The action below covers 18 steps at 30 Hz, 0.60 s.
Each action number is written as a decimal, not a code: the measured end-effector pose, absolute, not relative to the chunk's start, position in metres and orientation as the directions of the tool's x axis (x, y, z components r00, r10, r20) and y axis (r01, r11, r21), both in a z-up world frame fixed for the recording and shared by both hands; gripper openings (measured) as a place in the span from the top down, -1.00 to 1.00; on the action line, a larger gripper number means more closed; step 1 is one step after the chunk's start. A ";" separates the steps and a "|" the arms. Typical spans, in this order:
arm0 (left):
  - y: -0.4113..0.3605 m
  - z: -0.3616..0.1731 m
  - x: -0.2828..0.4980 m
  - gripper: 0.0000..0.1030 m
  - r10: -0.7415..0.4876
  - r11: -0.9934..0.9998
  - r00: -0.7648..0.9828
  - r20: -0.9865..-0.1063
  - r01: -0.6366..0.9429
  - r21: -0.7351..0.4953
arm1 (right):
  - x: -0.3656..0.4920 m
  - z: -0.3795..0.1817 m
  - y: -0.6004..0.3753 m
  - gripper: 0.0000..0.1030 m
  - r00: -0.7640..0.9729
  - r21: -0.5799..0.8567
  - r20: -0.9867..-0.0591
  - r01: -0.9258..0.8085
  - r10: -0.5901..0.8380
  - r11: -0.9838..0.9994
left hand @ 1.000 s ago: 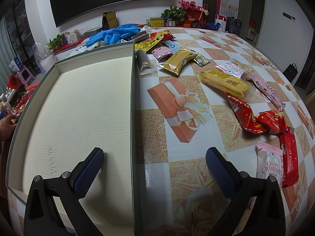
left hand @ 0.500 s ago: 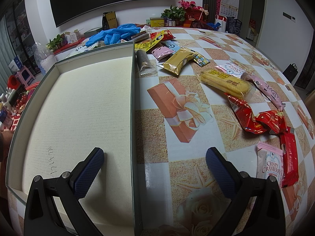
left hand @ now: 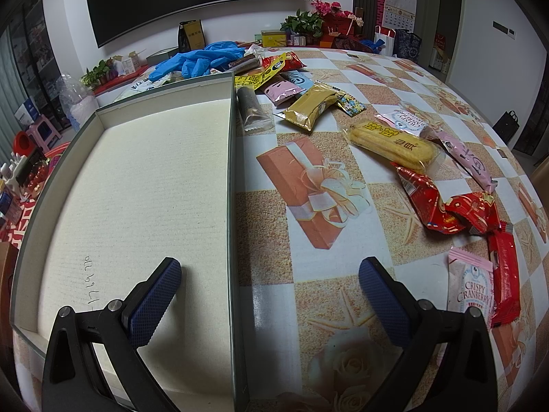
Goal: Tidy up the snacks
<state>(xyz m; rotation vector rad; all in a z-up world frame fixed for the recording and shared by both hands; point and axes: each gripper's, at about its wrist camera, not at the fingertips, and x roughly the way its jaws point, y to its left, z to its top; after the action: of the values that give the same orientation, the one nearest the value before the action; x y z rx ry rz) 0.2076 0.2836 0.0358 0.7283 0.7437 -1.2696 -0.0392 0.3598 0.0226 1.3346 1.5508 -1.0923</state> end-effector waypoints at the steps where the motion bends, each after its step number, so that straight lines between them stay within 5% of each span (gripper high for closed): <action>1: 0.284 0.035 0.208 -1.00 -0.556 0.149 0.140 -0.819 0.987 0.067 | -0.041 0.032 0.355 -1.00 -0.120 -0.109 -0.958 0.992 0.261 0.058; 7: 0.284 0.035 0.207 -1.00 -0.555 0.153 0.141 -0.819 0.986 0.066 | -0.048 0.091 0.322 -1.00 -0.042 -0.042 -0.999 0.999 0.033 -0.014; 12: 0.282 0.034 0.204 -1.00 -0.552 0.168 0.152 -0.820 0.983 0.069 | -0.045 0.177 0.313 -1.00 0.089 0.066 -0.905 0.995 -0.416 0.071; 15: 0.282 0.033 0.205 -1.00 -0.552 0.168 0.153 -0.820 0.983 0.071 | -0.040 0.153 0.289 -1.00 0.372 0.343 -0.907 0.924 -0.196 0.169; 18: 0.281 0.033 0.205 -1.00 -0.535 0.150 0.143 -0.832 0.986 0.073 | -0.033 0.132 0.278 -1.00 0.302 0.282 -0.946 0.946 -0.118 0.160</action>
<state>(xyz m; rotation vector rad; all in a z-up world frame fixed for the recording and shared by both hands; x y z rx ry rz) 0.2051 0.2807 0.0334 0.7478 0.7600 -1.2584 -0.0327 0.2776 0.1323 1.1314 0.9543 -0.9540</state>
